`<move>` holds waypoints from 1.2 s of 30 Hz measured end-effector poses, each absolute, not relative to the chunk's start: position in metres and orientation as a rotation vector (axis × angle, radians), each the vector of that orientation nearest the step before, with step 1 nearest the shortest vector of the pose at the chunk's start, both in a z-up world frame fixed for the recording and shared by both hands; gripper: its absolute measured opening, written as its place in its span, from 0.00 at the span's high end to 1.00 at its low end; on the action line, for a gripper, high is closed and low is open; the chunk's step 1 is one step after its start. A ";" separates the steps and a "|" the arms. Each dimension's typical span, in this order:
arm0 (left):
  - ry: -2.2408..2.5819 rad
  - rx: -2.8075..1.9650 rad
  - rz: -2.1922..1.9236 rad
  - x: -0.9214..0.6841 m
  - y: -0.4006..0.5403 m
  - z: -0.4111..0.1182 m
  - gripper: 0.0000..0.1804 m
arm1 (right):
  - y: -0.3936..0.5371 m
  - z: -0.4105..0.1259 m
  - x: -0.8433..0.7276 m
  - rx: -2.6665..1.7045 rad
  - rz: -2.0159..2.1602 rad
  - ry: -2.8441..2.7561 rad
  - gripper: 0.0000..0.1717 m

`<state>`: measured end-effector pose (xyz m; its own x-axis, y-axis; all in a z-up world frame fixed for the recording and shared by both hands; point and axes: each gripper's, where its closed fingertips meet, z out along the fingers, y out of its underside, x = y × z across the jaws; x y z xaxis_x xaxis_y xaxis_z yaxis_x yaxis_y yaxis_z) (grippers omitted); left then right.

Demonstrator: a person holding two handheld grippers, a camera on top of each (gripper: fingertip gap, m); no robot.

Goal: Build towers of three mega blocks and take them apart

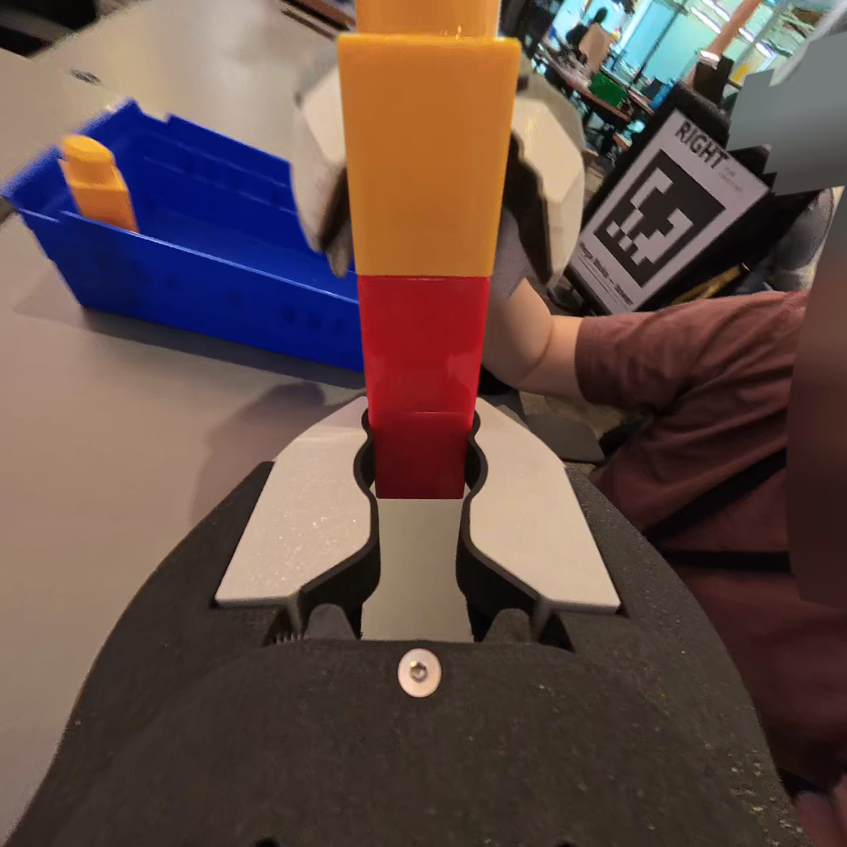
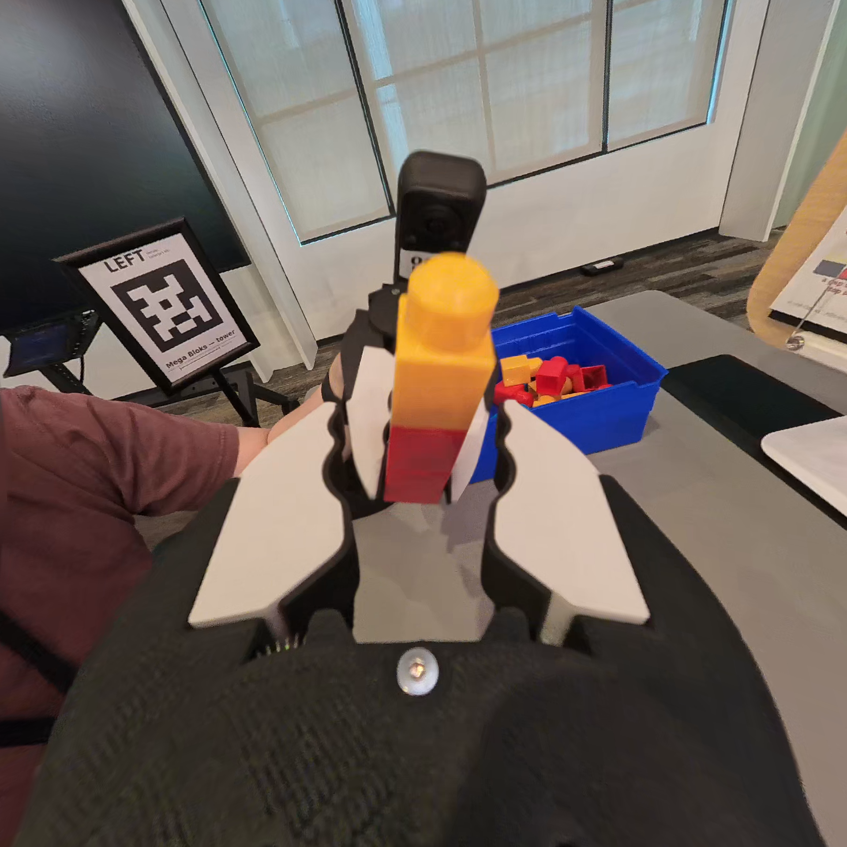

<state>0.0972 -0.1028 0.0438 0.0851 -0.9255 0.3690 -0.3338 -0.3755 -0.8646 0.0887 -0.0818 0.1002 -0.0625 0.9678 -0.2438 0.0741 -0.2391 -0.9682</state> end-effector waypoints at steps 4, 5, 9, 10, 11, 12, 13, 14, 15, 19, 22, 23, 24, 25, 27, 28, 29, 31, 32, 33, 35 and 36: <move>1.233 -1.752 -1.252 0.090 -0.101 0.051 0.80 | -0.088 0.078 0.070 -1.479 1.452 -1.240 0.68; 1.253 -1.755 -1.239 0.091 -0.104 0.050 0.80 | -0.092 0.074 0.067 -1.477 1.467 -1.271 0.78; 1.218 -1.736 -1.151 0.091 -0.097 0.055 0.64 | -0.080 0.088 0.081 -1.438 1.380 -1.226 0.80; 1.193 -1.718 -1.139 0.088 -0.095 0.060 0.62 | -0.074 0.102 0.095 -1.411 1.342 -1.186 0.80; 1.168 -1.697 -1.143 0.084 -0.093 0.066 0.61 | -0.066 0.117 0.115 -1.382 1.292 -1.137 0.80; 1.143 -1.682 -1.153 0.079 -0.092 0.072 0.61 | -0.053 0.131 0.141 -1.360 1.204 -1.066 0.80; 1.117 -1.675 -1.155 0.073 -0.091 0.077 0.62 | -0.034 0.143 0.172 -1.359 1.066 -0.971 0.80; 1.094 -1.672 -1.144 0.068 -0.088 0.081 0.62 | -0.010 0.146 0.208 -1.388 0.892 -0.864 0.80; 1.078 -1.675 -1.124 0.063 -0.086 0.083 0.62 | 0.017 0.141 0.245 -1.452 0.713 -0.757 0.80; 1.050 -1.711 -1.046 0.048 -0.081 0.084 0.63 | 0.109 0.043 0.350 -1.842 0.359 -0.400 0.80; 1.026 -1.717 -1.007 0.038 -0.079 0.088 0.63 | 0.142 -0.041 0.374 -2.070 0.235 -0.297 0.79; 1.013 -1.712 -0.997 0.034 -0.078 0.090 0.64 | 0.146 -0.059 0.379 -2.115 0.190 -0.290 0.79; 0.999 -1.708 -0.990 0.030 -0.078 0.093 0.64 | 0.149 -0.072 0.382 -2.147 0.156 -0.283 0.80; 0.987 -1.703 -0.986 0.027 -0.077 0.095 0.64 | 0.152 -0.081 0.384 -2.160 0.139 -0.271 0.80; 0.974 -1.687 -0.989 0.022 -0.078 0.100 0.65 | 0.155 -0.096 0.388 -2.189 0.134 -0.248 0.80; 0.972 -1.683 -0.986 0.021 -0.078 0.101 0.65 | 0.156 -0.102 0.390 -2.205 0.129 -0.237 0.80; 0.972 -1.682 -0.978 0.019 -0.078 0.102 0.65 | 0.156 -0.107 0.392 -2.215 0.123 -0.229 0.80; 0.972 -1.685 -0.956 0.015 -0.077 0.102 0.66 | 0.158 -0.109 0.393 -2.208 0.124 -0.220 0.80; 0.967 -1.688 -0.937 0.013 -0.076 0.102 0.66 | 0.158 -0.110 0.393 -2.208 0.120 -0.227 0.80; 0.962 -1.696 -0.916 0.010 -0.075 0.101 0.66 | 0.158 -0.113 0.392 -2.219 0.113 -0.240 0.80; 0.950 -1.731 -0.865 0.000 -0.071 0.098 0.66 | 0.157 -0.115 0.392 -2.229 0.112 -0.250 0.79; 0.932 -1.764 -0.826 -0.008 -0.068 0.094 0.66 | 0.156 -0.116 0.392 -2.237 0.113 -0.251 0.79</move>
<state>-0.0081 -0.0680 0.0944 0.4825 -0.8666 0.1274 -0.2303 -0.2658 -0.9361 0.3921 0.1555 -0.1157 0.9757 0.2193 0.0051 0.1414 -0.6111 -0.7788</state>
